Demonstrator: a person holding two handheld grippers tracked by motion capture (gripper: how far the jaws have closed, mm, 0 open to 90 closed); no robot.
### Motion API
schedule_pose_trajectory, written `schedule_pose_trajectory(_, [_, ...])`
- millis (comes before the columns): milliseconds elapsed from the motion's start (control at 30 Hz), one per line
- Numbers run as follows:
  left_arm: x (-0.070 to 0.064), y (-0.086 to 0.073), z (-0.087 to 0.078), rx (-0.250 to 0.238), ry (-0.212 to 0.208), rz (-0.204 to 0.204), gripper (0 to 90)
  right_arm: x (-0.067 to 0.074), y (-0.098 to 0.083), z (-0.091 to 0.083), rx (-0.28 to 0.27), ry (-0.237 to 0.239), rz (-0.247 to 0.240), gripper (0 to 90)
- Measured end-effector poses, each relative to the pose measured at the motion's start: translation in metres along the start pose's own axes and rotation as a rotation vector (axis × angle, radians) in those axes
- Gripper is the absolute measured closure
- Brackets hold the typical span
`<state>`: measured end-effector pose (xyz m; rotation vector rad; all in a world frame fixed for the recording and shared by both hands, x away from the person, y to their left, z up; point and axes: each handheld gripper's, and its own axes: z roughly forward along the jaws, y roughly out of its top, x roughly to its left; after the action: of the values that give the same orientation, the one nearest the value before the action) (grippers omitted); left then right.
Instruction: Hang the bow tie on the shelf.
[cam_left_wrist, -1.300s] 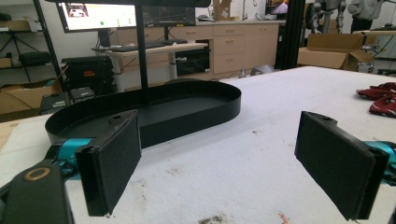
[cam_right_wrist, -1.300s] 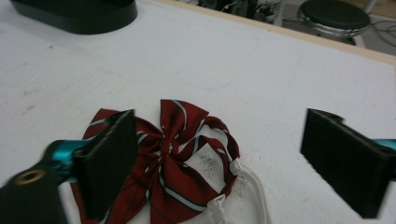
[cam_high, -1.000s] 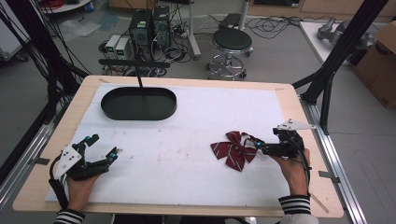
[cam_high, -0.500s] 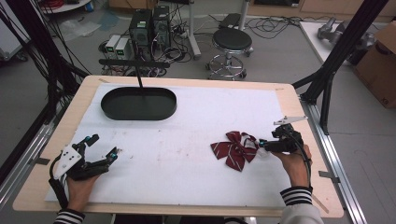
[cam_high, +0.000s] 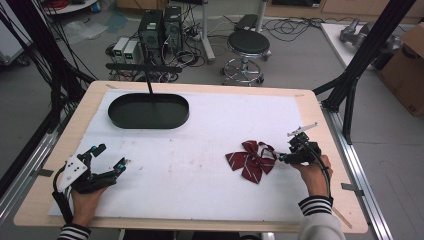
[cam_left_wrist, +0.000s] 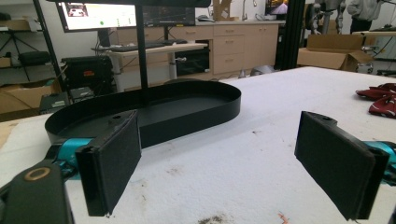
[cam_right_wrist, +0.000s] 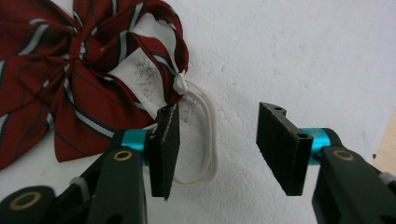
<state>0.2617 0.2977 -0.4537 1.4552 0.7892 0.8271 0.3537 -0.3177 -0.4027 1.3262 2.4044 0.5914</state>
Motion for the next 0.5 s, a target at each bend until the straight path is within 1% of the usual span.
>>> schedule_pose_trajectory(100, [0.0000,0.0000,-0.0001,0.000,0.000,0.000,14.9,-0.0005,0.0008,0.0029,0.018,0.005,0.001,53.9])
schedule_pose_trajectory(133, [0.0000,0.0000,-0.0001,-0.001,0.000,-0.001,15.0,-0.0013,0.0010,0.0040,0.021,0.008,-0.007,55.0])
schedule_pose_trajectory(233, [0.0001,0.0000,0.0000,-0.001,0.001,-0.002,15.0,-0.0015,0.0013,0.0063,0.042,0.010,-0.006,56.6])
schedule_pose_trajectory(367, [0.0001,0.0000,0.0000,0.000,0.000,-0.003,15.0,-0.0016,0.0016,0.0086,0.057,0.017,-0.020,59.7])
schedule_pose_trajectory(500, [0.0001,0.0000,0.0000,0.000,0.000,-0.003,14.9,-0.0009,0.0023,0.0107,0.073,0.026,-0.022,63.1])
